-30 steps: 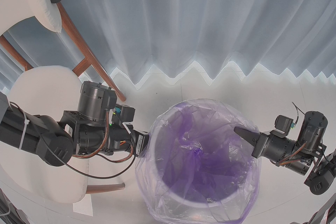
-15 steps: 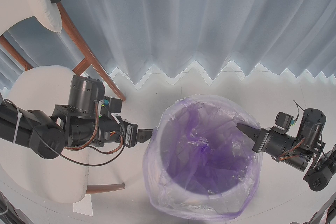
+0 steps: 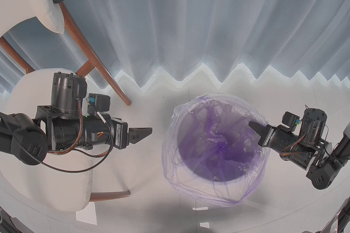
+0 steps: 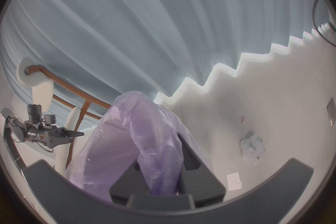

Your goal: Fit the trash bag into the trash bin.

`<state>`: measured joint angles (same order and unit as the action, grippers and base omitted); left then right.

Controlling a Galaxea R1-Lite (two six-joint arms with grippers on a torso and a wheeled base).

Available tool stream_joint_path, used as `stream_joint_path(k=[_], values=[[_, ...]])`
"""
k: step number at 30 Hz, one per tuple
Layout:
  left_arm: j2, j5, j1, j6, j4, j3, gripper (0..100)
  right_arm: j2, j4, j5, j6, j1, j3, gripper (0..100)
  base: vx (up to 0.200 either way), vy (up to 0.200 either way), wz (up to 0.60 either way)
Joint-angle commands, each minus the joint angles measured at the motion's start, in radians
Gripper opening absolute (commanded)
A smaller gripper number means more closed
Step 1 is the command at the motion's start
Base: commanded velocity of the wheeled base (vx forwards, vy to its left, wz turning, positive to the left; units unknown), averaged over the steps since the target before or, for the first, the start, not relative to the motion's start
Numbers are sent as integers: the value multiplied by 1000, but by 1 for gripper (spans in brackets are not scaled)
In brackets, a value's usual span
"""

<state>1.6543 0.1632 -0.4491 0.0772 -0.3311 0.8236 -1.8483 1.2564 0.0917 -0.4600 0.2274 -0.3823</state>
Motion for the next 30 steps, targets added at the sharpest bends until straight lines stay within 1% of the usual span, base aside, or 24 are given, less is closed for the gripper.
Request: stream_joint_path(k=[1,4,5,7,8,15,21,29,30], values=[[-31,33,-94,33,-3,-23,100,-78,5,-44,-2,-2,-41,0,0,0,0],[-30,29,-172,133,-2,-32,100,-88,15,-49,-2,0,-46,0,0,0,0],[-27,22,-207,190,4,-35,100,-92,23,-52,0,-2,-50,0,0,0,0],[-19,10,-247,280,10,-60,100,-101,26,-61,0,-2,-64,0,0,0,0],[-13,4,-256,302,12,-70,100,-104,26,-66,0,-2,-67,0,0,0,0],[32,-42,-261,309,15,-74,100,-111,29,-72,-2,-7,-81,0,0,0,0],[50,-44,-270,308,15,-67,100,-111,29,-78,-2,-7,-96,0,0,0,0],[94,-45,-260,308,20,-47,100,-106,29,-82,-2,-7,-110,0,0,0,0],[98,-45,-261,306,20,-49,0,-106,29,-82,-2,-7,-112,0,0,0,0]])
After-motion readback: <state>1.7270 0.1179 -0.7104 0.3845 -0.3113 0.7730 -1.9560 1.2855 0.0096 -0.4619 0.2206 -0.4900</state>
